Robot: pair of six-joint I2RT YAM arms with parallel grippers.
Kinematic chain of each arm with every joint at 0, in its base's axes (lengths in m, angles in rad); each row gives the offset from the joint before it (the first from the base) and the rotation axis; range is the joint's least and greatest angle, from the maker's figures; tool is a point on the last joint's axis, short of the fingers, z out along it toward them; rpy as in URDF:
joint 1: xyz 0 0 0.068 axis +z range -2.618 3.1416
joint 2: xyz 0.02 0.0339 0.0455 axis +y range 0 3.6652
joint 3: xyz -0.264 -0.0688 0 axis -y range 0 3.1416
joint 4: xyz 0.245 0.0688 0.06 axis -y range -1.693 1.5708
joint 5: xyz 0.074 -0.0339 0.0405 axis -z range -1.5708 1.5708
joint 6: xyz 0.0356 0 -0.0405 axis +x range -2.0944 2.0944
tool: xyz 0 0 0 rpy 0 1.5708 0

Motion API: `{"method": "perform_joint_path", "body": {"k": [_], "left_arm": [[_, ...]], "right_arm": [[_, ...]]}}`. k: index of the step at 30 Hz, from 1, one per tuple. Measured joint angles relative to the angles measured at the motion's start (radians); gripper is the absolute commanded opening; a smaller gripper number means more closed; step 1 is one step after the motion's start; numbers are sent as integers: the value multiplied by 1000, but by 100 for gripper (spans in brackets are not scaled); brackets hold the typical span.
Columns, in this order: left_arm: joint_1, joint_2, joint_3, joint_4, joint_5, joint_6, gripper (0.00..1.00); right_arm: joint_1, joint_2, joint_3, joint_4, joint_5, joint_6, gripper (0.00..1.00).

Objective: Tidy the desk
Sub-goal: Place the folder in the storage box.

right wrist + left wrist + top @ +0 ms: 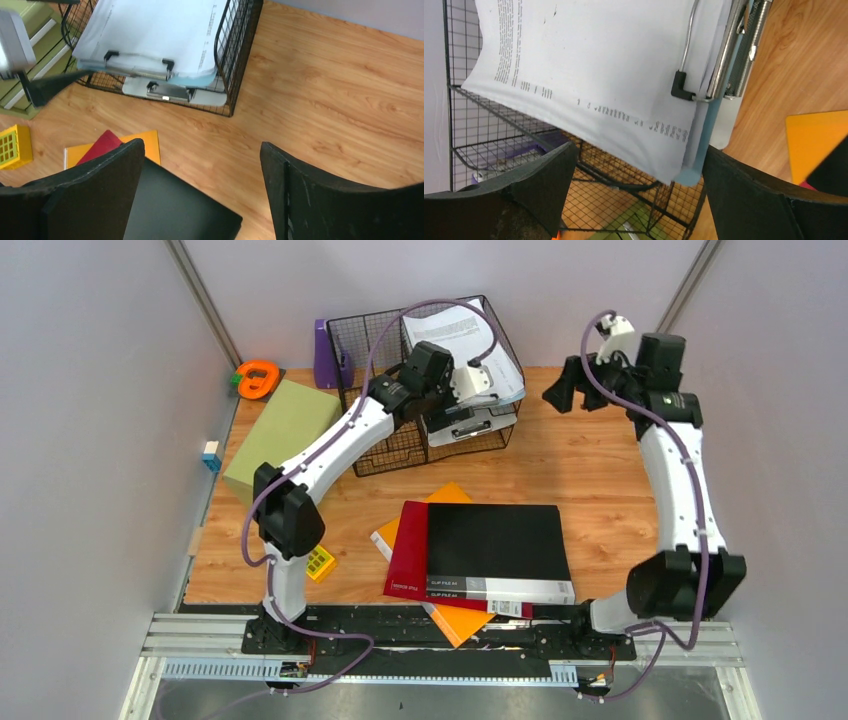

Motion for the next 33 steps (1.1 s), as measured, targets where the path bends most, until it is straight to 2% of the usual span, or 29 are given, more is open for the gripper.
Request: {"method": "perform_joint_path", "body": {"k": [4,10,14,19,26,33], "left_arm": [[6,-61,-10,-52,24,-63,100],[29,-257,-151,-126,62,-174,100],[34,-397,-294,-156,125,-257,100],[33,-542,-531,-203,298,-386,100],[33,-502,-752,-211,603,-516,100],[32,-383,-840,-129,800,-624,100]], "right_arm": [[-51,-194,-207,14,-45,-67,88],[-42,-427,-513,-26,-63,-213,89],[-42,-542,-655,-80,-94,-321,88],[-20,-588,-784,-142,-149,-426,85],[40,-611,-958,-145,-116,-501,84],[79,-673,-1064,-118,-40,-552,84]]}}
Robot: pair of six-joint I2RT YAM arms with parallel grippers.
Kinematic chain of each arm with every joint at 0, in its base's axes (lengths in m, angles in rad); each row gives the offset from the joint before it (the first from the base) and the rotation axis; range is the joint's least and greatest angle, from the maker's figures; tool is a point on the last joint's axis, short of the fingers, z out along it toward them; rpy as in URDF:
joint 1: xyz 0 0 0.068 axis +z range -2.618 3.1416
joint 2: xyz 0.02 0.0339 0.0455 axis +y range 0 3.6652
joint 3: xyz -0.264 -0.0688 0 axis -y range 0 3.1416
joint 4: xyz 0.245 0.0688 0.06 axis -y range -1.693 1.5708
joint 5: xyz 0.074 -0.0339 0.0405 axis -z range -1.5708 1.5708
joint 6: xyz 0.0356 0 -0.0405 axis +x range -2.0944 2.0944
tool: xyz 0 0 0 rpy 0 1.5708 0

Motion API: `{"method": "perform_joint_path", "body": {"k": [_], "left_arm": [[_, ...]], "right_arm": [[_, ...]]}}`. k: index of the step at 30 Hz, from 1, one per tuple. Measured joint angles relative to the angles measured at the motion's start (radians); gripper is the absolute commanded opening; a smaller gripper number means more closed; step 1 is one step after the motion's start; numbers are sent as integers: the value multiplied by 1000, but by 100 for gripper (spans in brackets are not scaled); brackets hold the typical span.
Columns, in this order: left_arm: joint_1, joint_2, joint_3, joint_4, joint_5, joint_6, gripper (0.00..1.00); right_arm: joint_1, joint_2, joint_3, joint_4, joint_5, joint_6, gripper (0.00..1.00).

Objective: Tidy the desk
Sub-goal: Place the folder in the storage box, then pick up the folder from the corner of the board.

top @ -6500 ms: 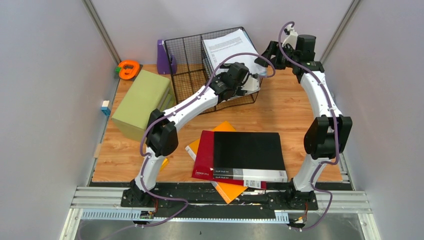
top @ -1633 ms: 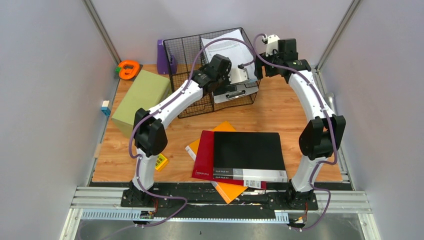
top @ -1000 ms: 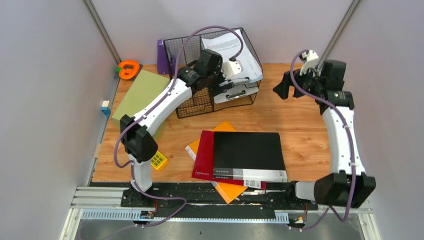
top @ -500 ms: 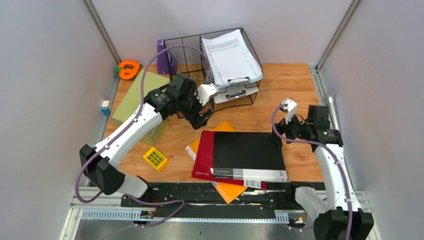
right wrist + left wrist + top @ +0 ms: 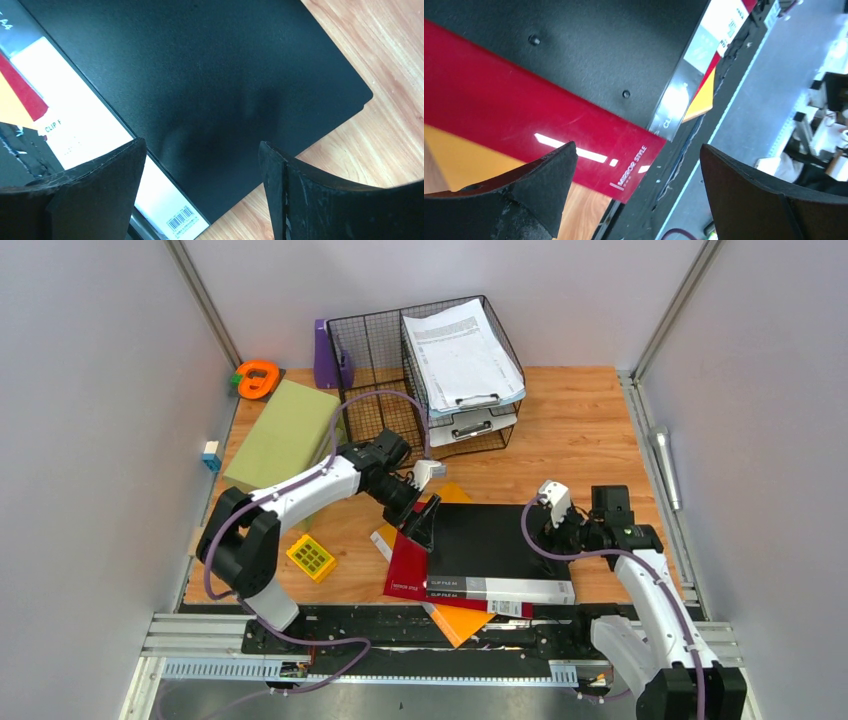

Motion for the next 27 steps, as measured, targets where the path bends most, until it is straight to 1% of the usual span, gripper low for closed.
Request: {"method": "perform_joint_path", "body": {"k": [6,11,15,20,24,27], "left_arm": [[-1,126,-4,89,116,-89,99],[-5,234,-17,132,138,-145,98],[-4,253,-36,167,175,-195,96],[-4,299,-36,214,260,-234,92],[-3,339,-31,235,341,-265,88],[-3,369,-23,244,395,-278,82]], "right_arm": [[0,3,-15,23,49,-34,83],[0,51,-38,67,84,-64,82],[0,105,-74,105,104,-82,80],[0,190,-95,171,113,-93,78],[0,227,-103,209,118,-93,76],[3,240,-103,230,118,-93,76]]}}
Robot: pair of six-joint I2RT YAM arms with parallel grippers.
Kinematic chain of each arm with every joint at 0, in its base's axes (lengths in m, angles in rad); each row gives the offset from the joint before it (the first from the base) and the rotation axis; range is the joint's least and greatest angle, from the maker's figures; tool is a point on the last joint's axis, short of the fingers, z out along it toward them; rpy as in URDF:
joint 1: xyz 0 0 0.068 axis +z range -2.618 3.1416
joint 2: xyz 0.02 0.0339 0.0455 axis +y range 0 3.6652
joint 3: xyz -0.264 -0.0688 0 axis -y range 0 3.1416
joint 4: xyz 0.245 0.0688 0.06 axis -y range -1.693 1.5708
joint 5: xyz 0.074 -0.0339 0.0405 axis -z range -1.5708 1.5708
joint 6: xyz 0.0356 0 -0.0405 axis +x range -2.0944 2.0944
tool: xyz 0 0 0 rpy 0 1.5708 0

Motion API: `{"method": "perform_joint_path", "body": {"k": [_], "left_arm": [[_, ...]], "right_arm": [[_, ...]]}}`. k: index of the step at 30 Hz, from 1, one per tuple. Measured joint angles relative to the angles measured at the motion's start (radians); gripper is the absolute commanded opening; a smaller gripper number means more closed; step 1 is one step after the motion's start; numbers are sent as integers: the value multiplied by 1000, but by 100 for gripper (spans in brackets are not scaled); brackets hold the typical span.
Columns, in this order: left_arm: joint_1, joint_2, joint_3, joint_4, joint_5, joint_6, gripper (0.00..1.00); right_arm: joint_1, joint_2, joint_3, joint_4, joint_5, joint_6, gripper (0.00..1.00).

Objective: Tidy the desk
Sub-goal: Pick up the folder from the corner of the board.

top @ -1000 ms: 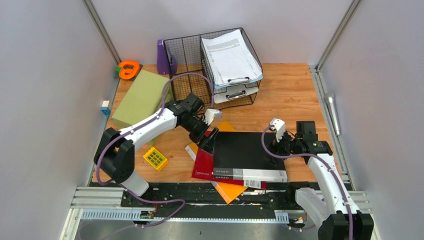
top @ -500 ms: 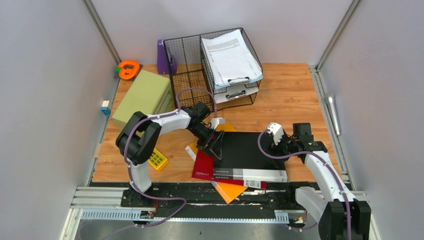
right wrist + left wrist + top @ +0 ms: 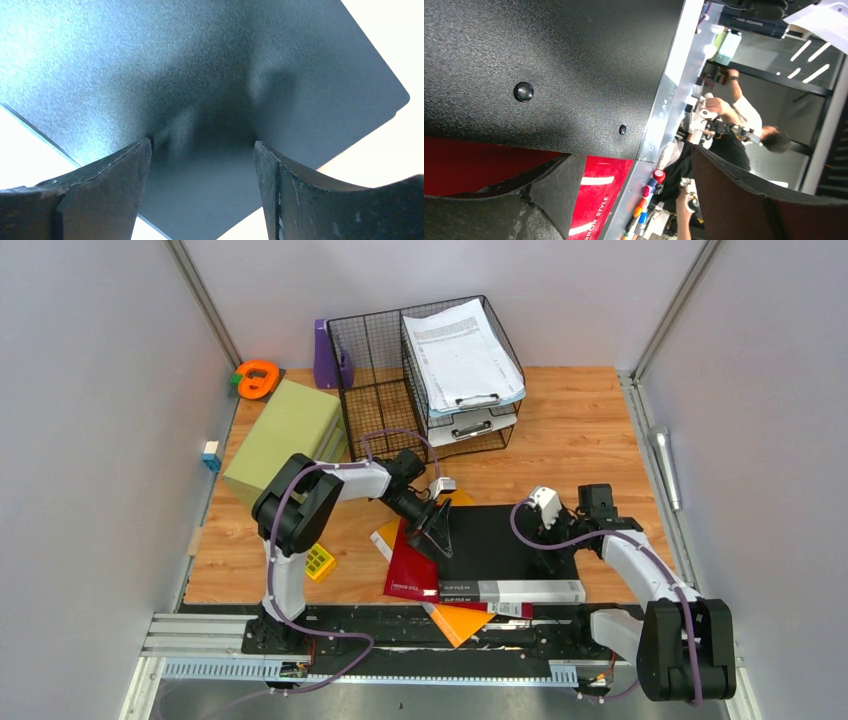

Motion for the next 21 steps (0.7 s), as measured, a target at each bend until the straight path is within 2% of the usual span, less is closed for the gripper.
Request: {"method": "perform_joint_path", "body": {"k": [4,10,21], "left_arm": [[-1,48,33,-4,58,-6,75],[3,60,45,18,87,-31,72],[36,12,-80,450,57,-339,75]], "right_arm": [[10,18,0,18,0,0,74],[12,30,0,29,1,1,73],[12,37,1,50,10,18,72]]}}
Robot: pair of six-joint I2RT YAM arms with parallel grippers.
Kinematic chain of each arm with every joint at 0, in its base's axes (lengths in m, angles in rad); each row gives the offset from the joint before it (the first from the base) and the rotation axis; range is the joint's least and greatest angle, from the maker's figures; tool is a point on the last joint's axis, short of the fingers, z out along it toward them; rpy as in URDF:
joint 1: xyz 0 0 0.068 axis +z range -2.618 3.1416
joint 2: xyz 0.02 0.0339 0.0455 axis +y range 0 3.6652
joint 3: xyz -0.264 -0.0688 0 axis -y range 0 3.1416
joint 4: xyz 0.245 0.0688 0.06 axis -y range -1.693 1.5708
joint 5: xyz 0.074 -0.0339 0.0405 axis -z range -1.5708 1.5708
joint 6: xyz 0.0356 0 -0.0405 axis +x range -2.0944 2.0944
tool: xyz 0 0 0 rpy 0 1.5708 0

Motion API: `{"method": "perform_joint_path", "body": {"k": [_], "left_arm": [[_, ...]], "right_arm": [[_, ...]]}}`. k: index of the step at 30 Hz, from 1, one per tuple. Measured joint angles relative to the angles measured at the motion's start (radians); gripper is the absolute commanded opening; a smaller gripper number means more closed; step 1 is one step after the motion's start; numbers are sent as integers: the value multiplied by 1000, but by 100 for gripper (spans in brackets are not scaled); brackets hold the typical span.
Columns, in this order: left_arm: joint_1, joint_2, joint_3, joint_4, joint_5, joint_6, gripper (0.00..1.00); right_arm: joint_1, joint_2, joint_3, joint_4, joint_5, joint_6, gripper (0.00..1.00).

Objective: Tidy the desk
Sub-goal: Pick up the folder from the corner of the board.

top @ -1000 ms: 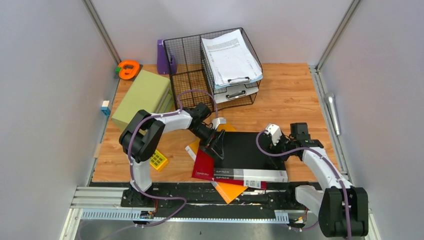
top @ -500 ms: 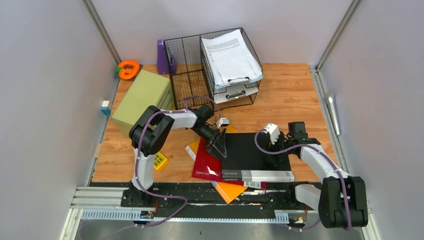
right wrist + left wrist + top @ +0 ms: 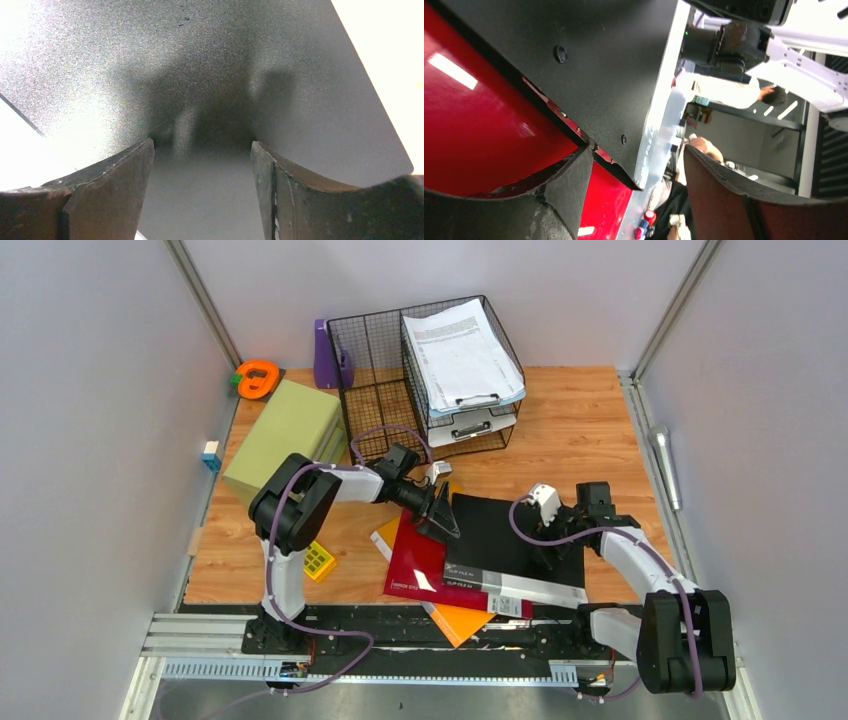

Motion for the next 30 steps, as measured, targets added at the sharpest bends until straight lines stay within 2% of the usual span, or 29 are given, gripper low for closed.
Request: {"method": "perform_joint_path", "body": {"k": [7,17,22,30], "left_arm": [[34,0,-2,69,-121,-58,79],[66,-21,-7,21,-199,-55,82],[37,-40,-24,18,-216,-57,82],[-67,-24,-27,71,-196,-130,83]], "right_arm": [[0,26,29,-3,36,55,75],[0,26,117,-21,68,134,76],[0,58,123,-19,80,148,74],[0,167,127,9,114,166,71]]}}
